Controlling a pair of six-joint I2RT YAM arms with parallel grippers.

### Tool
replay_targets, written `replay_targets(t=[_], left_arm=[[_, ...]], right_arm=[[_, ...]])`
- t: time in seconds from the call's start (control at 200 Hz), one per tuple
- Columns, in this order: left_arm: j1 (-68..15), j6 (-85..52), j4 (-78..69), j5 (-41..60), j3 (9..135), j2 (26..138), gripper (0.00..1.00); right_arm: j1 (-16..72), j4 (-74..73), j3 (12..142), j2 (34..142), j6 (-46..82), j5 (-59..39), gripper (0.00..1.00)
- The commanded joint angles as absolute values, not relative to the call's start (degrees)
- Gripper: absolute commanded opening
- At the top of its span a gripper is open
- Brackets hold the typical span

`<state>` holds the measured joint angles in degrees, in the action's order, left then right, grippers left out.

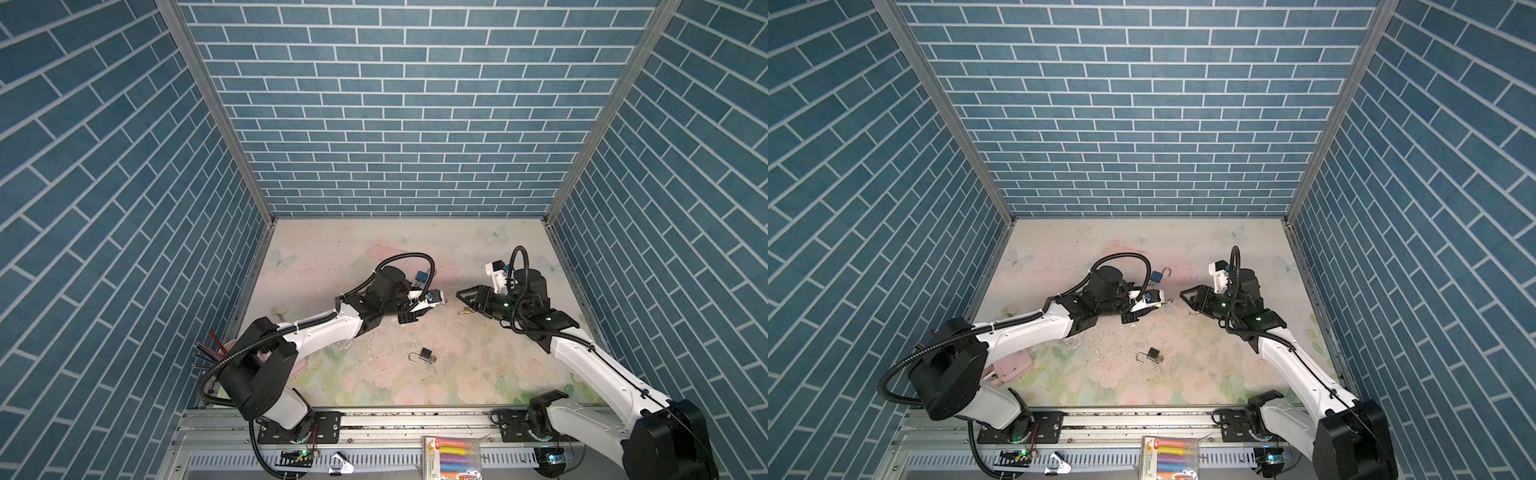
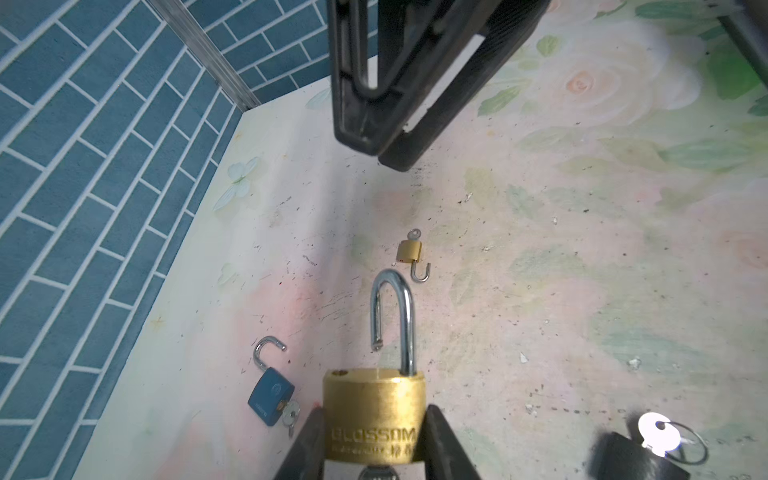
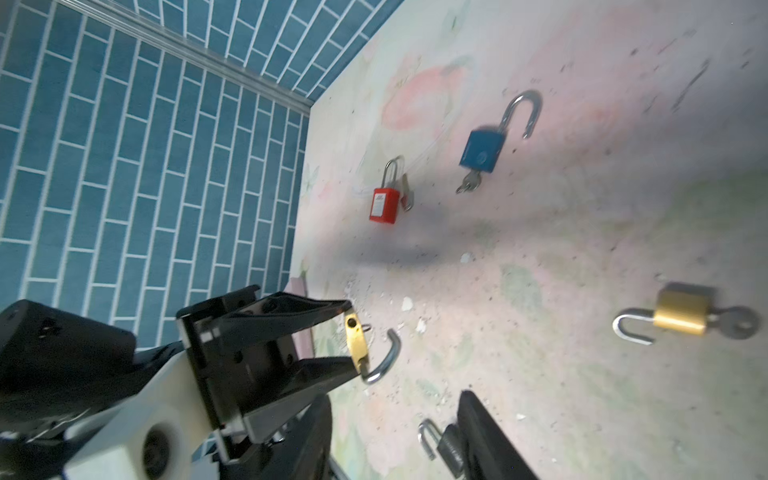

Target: Lock with the key

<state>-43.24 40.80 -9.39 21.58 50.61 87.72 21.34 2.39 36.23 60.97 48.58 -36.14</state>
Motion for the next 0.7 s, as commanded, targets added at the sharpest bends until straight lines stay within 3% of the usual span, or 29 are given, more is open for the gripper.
replay_targets(t=[0.0, 0.425, 0.695], left_arm=[[-44.0, 43.33, -10.48, 19.06, 50.03, 87.31, 0.0], [-44.97, 44.17, -10.71, 18.32, 49.66, 87.88, 0.0], [-45.42, 44.38, -10.48, 18.81, 49.66, 88.14, 0.0]], right_arm=[[22.63, -1.84, 33.42, 63.39, 56.67, -44.41, 0.49], [25.23, -9.35, 33.43, 68.83, 57.26, -44.45, 0.42], [25.18, -11.13, 33.63, 71.44, 56.05, -42.93, 0.31]])
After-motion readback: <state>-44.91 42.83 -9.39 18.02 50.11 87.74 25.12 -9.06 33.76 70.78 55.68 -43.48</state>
